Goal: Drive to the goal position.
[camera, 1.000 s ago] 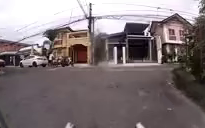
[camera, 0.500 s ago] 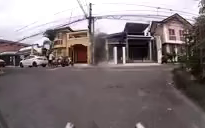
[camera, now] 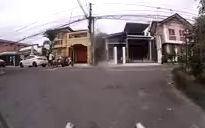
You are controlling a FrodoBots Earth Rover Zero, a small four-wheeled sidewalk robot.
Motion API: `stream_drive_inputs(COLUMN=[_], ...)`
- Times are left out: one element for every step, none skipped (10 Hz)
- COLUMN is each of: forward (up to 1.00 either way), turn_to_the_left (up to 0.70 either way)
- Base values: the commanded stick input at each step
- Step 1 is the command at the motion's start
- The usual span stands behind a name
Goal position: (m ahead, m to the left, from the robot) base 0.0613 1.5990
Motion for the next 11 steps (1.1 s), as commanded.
stream_drive_inputs(forward=[0.06, 0.06, 0.08, 0.07, 0.08, 0.07, 0.07, 0.05, -0.17, -0.73, -1.00], turn_to_the_left=[-0.10, -0.09, -0.01, 0.00, 0.00, 0.00, 0.00, 0.00, 0.00, -0.12, -0.38])
